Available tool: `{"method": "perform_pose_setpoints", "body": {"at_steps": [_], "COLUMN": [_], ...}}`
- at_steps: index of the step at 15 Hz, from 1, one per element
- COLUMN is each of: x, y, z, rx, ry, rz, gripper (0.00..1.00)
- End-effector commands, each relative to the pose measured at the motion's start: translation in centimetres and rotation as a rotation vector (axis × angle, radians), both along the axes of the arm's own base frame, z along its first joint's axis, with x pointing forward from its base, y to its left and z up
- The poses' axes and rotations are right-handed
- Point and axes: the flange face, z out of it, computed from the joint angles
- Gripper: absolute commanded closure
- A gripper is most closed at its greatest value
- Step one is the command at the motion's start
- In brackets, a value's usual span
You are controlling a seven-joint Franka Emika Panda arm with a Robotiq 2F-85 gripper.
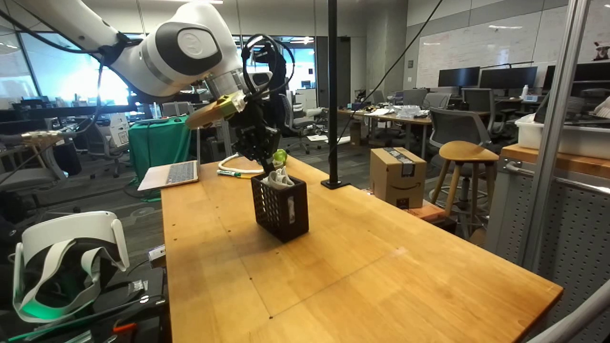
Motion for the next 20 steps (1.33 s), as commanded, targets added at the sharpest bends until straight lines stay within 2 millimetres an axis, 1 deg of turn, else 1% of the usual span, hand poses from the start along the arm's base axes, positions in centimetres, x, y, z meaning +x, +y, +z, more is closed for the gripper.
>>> {"method": "perform_pose_setpoints", "body": {"at_steps": [1,7,10,15,20], "x": [-0.1,-0.4,-0.5,-0.8,-0.7], "y": [-0.2,-0.6,-0.5,0.7,1.9], "z": [1.6,0.6,0.1,-0.3,-1.1], "rx": [0.004,-0.011,-0.009,-0.004,-0.012], "ry": [-0.053,-0.031,-0.026,-0.023,-0.018], "rz": [0.005,0.001,0.004,0.025,0.053], "gripper": [0.95,0.95,0.95,0.95,0.95]}}
